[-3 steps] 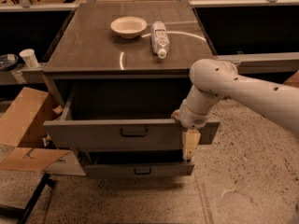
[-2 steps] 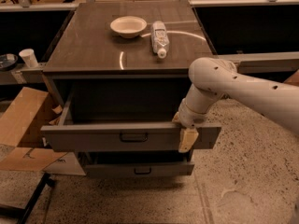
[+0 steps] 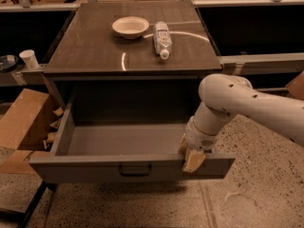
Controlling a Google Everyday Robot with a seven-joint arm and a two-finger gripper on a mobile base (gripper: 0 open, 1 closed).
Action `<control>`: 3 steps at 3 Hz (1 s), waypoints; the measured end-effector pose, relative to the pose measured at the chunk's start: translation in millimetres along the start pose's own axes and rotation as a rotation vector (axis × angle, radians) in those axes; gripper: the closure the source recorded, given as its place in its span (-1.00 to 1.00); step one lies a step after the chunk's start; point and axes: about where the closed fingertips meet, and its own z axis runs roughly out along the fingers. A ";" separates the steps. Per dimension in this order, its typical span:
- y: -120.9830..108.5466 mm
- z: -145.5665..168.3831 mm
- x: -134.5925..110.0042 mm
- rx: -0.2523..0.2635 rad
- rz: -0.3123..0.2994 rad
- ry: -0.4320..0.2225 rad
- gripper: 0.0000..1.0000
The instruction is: Open top drawer
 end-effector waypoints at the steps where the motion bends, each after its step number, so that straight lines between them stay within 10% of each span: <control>1: 7.0 2.8 1.1 -0.006 0.006 0.002 0.07; 3: 7.0 2.7 1.1 -0.006 0.006 0.002 -0.86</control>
Offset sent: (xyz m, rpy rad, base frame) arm -0.0073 -0.0008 -0.0021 -0.0028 0.0077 -0.0036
